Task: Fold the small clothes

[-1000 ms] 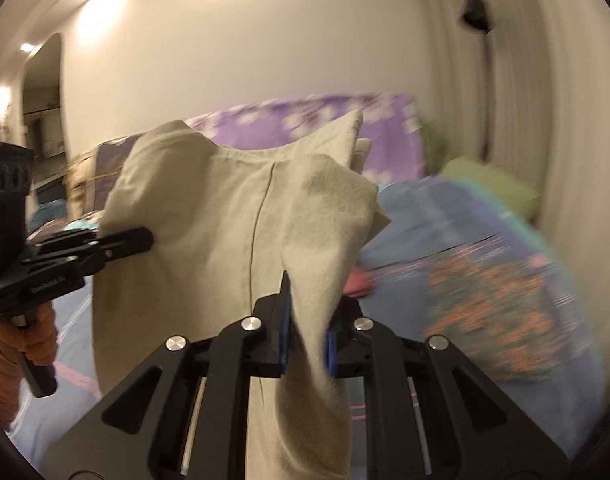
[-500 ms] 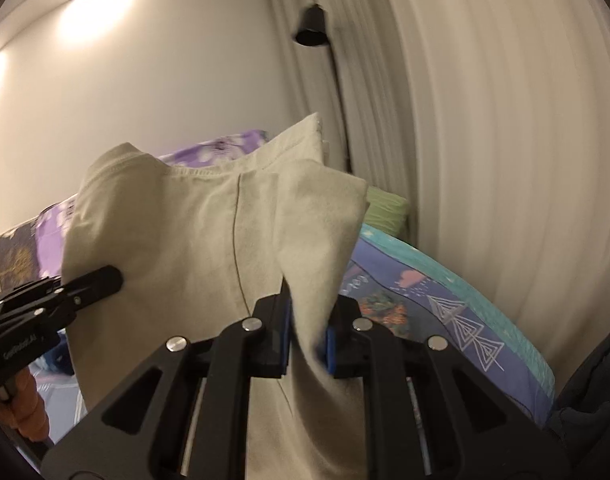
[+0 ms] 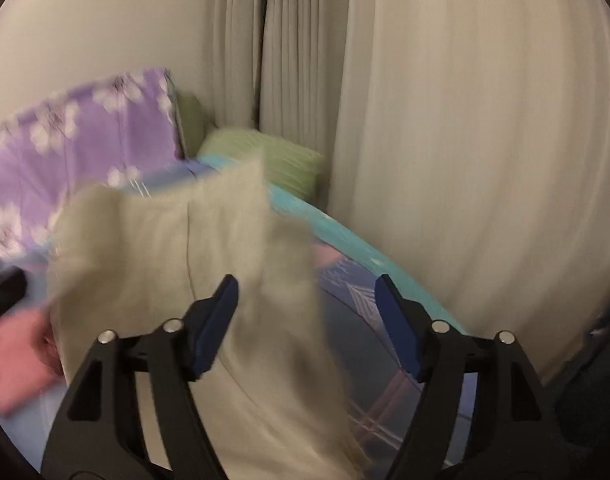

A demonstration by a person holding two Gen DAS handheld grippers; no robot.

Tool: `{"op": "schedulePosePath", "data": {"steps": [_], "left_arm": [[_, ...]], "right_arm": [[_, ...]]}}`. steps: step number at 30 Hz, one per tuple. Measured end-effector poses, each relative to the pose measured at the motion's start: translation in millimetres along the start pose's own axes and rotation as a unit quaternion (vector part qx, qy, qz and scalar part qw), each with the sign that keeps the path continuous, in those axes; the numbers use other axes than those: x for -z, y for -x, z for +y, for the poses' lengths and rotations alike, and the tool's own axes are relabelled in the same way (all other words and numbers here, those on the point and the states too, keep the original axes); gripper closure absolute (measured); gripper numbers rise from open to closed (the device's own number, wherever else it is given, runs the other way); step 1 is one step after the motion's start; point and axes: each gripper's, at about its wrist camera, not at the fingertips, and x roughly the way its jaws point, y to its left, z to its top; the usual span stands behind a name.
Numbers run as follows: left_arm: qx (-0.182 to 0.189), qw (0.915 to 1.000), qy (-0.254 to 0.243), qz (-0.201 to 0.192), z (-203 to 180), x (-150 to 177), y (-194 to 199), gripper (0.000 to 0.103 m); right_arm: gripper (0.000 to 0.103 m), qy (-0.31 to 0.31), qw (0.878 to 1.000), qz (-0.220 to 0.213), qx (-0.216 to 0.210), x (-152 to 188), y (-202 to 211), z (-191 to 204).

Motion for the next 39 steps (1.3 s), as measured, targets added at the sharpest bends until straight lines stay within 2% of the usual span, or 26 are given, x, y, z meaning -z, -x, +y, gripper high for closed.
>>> {"op": "schedulePosePath", "data": {"steps": [2,3,4,5,6,9,15,18,21,23,24,25,28,32,33,35,39], "left_arm": [[0.011,0.9989,-0.028,0.036,-2.9,21.7,-14.2,0.037],[0.008,0.9963,-0.061,0.060,-8.9,38.3,-26.2,0.037],[0.007,0.9938,-0.081,0.076,-13.6,49.4,-34.0,0.037],[0.006,0.9908,-0.099,0.092,-18.1,62.8,-42.0,0.037],[0.004,0.9894,-0.110,0.095,-23.6,80.3,-47.1,0.037],[-0.002,0.9933,-0.092,0.069,-24.6,98.9,-41.7,0.038],[0.016,0.9960,-0.029,0.083,-12.0,106.5,-38.7,0.035],[0.018,0.9961,-0.026,0.082,-16.0,116.9,-19.4,0.030],[0.028,0.9971,-0.020,0.069,-7.2,130.2,11.6,0.025],[0.036,0.9970,-0.018,0.066,-1.0,138.0,29.6,0.022],[0.028,0.9975,-0.023,0.060,1.5,142.4,40.5,0.021],[0.009,0.9981,-0.036,0.049,3.9,146.9,53.2,0.018],[-0.028,0.9971,-0.070,0.010,11.5,156.9,87.3,0.011],[-0.049,0.9942,-0.093,-0.025,13.7,164.6,135.5,0.006],[-0.048,0.9939,-0.094,-0.033,13.3,165.2,145.6,0.001],[-0.041,0.9937,-0.089,-0.053,11.8,171.2,172.7,0.001],[-0.042,0.9959,-0.059,-0.054,14.8,179.9,206.5,0.001]], "right_arm": [[0.052,-0.019,0.998,0.032,-0.056,25.8,-8.0,-2.2],[0.055,-0.018,0.997,0.049,-0.060,37.2,-14.5,-2.0],[0.055,-0.006,0.996,0.080,-0.044,55.0,-25.2,1.5],[0.054,0.006,0.995,0.091,-0.033,66.6,-33.7,1.0],[0.053,0.019,0.997,0.076,-0.024,78.7,-32.8,3.2],[0.052,0.046,0.998,0.045,0.013,95.8,-23.8,8.6],[0.052,0.022,0.998,0.057,0.011,97.2,-22.7,0.8],[0.052,0.027,0.997,0.069,0.018,99.3,-13.1,3.6],[0.052,0.073,0.995,0.060,0.039,109.1,14.3,12.9],[0.051,0.100,0.994,0.037,0.036,120.2,42.7,15.3],[0.046,0.105,0.994,0.025,0.034,124.7,57.1,15.3],[0.035,0.103,0.994,0.005,0.032,129.8,78.2,14.8],[0.029,0.080,0.996,-0.026,0.006,138.1,124.2,12.7],[0.025,0.061,0.997,-0.017,-0.036,142.3,181.6,18.1],[0.025,0.060,0.997,-0.015,-0.043,142.6,193.7,19.9],[0.022,0.057,0.997,-0.018,-0.050,143.4,214.9,22.5],[0.020,0.047,0.997,-0.020,-0.060,145.4,244.3,29.3]]}}
